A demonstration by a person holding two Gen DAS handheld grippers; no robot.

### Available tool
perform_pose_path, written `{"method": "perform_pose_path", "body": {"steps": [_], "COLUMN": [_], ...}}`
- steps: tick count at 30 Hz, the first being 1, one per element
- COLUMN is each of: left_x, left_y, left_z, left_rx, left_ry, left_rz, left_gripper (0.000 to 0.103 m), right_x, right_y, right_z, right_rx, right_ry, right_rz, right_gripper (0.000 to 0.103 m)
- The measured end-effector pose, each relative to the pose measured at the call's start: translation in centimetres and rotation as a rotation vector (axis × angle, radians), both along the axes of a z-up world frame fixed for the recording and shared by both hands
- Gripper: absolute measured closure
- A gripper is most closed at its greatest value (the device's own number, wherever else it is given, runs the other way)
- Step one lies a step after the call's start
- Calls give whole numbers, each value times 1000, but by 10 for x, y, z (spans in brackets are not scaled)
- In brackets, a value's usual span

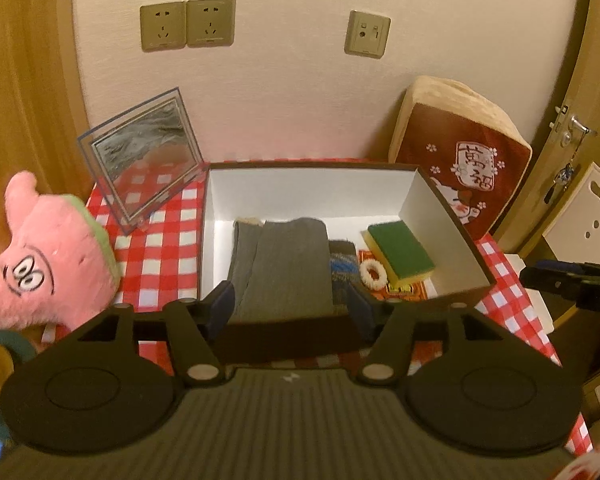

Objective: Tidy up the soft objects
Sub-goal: 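Withdraw both open tools from the box toward the green towel and swab bag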

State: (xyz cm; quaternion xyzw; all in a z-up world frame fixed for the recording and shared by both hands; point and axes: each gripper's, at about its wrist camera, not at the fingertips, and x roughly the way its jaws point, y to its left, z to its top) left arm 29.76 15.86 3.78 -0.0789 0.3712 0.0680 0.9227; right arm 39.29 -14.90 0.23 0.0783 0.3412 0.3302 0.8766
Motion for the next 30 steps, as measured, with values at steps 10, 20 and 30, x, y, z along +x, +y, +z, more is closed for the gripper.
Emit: {"method": "perform_pose_path", "body": {"steps": [10,20,30], "left_x": [-43,-73,-93], "left_y": [-5,-15,-21], "left_z": [-19,-41,-75], "left_rx": [-40,-94,-133], "left_ry": [54,116,205], "left_rz": [38,62,88], "left_gripper": [44,44,44], "right_x": [-32,-66,-89], "right_y": [-12,-13,-3], "right_z": [-11,-33,-56], "right_rx": [10,-31,-74], "right_ry": [57,106,145], "right_rz": [8,15,81], "right_gripper": [34,34,34]}}
